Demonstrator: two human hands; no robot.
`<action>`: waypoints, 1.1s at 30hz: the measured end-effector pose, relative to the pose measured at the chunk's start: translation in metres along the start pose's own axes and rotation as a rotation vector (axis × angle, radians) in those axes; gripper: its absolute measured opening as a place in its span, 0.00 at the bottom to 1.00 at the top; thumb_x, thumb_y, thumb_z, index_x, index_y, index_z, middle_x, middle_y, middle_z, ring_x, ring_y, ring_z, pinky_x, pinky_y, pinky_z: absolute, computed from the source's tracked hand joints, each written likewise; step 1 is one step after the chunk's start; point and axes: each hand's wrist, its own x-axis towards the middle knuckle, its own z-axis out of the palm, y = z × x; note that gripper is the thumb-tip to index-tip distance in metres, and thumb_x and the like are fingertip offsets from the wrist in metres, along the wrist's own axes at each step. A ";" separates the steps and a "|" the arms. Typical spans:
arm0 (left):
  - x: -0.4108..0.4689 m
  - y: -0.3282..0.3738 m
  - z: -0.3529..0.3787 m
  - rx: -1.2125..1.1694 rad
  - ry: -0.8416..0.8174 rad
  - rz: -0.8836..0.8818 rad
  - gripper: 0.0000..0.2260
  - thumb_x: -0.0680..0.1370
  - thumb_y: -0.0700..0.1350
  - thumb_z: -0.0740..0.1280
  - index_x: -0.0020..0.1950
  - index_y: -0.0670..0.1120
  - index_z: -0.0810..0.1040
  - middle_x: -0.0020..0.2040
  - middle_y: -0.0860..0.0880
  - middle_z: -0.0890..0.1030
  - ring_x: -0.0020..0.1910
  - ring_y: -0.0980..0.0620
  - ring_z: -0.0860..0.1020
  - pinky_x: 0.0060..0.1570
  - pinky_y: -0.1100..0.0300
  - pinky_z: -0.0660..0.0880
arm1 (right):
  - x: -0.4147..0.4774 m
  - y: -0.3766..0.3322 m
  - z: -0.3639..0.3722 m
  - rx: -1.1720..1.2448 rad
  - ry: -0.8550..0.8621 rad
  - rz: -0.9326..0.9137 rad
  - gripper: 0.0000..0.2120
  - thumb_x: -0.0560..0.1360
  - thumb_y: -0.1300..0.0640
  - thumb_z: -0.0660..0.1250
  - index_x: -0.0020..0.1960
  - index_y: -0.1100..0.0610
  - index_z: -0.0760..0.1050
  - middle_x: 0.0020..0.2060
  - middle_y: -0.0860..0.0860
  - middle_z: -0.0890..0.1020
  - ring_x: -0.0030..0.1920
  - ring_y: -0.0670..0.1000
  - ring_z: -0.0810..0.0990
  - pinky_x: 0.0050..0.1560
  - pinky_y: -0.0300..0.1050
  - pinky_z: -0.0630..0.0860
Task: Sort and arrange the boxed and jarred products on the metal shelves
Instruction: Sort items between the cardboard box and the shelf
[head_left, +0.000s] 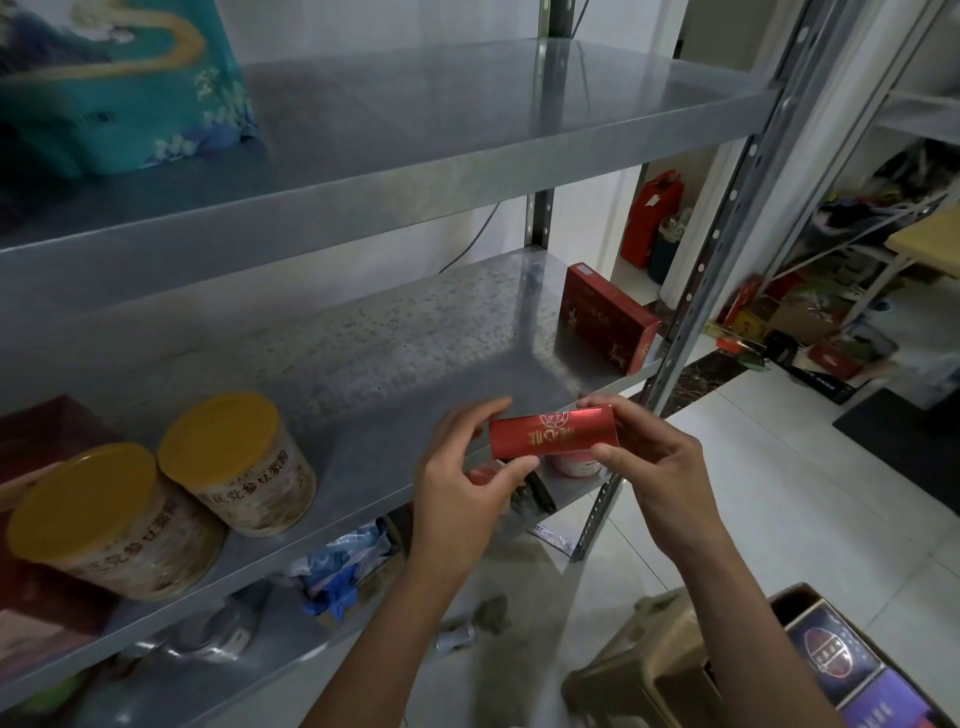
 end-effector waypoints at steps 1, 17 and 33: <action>0.000 0.000 -0.001 -0.037 -0.002 -0.050 0.26 0.68 0.41 0.78 0.60 0.59 0.74 0.61 0.55 0.77 0.60 0.62 0.75 0.52 0.76 0.70 | 0.000 -0.001 -0.001 0.007 -0.021 -0.004 0.17 0.66 0.55 0.74 0.54 0.46 0.83 0.57 0.46 0.83 0.62 0.46 0.79 0.53 0.38 0.79; 0.002 0.006 0.006 -0.187 -0.140 0.085 0.28 0.67 0.32 0.76 0.62 0.53 0.76 0.73 0.51 0.69 0.72 0.56 0.67 0.61 0.65 0.74 | 0.001 -0.013 -0.006 0.086 -0.159 0.107 0.26 0.65 0.46 0.79 0.61 0.44 0.77 0.70 0.41 0.71 0.67 0.47 0.74 0.56 0.45 0.79; 0.005 0.008 -0.005 -0.404 -0.260 -0.210 0.31 0.67 0.46 0.74 0.67 0.63 0.70 0.58 0.67 0.78 0.58 0.65 0.78 0.48 0.69 0.77 | -0.004 -0.005 0.011 0.255 -0.048 0.096 0.27 0.66 0.65 0.72 0.59 0.42 0.78 0.56 0.41 0.81 0.61 0.51 0.79 0.49 0.43 0.80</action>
